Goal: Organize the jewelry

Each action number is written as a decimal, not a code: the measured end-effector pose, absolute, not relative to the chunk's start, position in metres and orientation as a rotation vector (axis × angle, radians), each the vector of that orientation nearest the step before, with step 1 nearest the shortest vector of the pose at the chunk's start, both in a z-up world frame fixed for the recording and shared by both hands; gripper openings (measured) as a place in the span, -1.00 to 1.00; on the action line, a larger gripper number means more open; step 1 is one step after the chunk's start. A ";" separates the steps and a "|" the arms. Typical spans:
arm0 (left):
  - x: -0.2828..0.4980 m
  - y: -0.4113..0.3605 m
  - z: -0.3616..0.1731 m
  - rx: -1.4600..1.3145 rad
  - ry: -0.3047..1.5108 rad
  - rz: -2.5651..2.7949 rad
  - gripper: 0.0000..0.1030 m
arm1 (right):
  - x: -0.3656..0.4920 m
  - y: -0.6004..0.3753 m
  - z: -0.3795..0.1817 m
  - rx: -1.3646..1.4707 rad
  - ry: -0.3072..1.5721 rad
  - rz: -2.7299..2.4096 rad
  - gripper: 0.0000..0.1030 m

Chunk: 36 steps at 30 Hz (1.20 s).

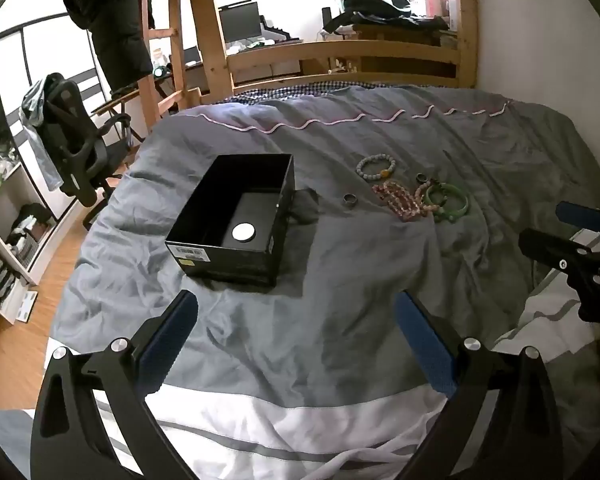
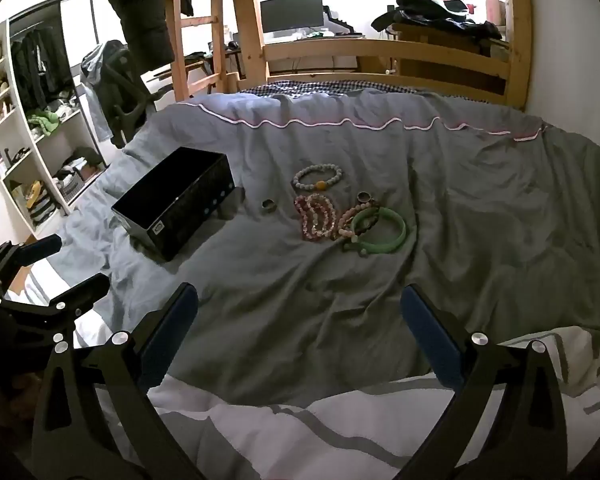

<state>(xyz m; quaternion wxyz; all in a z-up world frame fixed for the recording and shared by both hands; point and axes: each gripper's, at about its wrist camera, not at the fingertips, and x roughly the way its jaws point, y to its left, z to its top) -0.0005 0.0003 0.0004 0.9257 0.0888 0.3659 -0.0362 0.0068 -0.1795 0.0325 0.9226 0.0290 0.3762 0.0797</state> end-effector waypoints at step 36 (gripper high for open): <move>0.002 0.005 0.003 0.152 0.762 -0.045 0.89 | 0.012 -0.181 0.027 0.041 0.778 0.154 0.95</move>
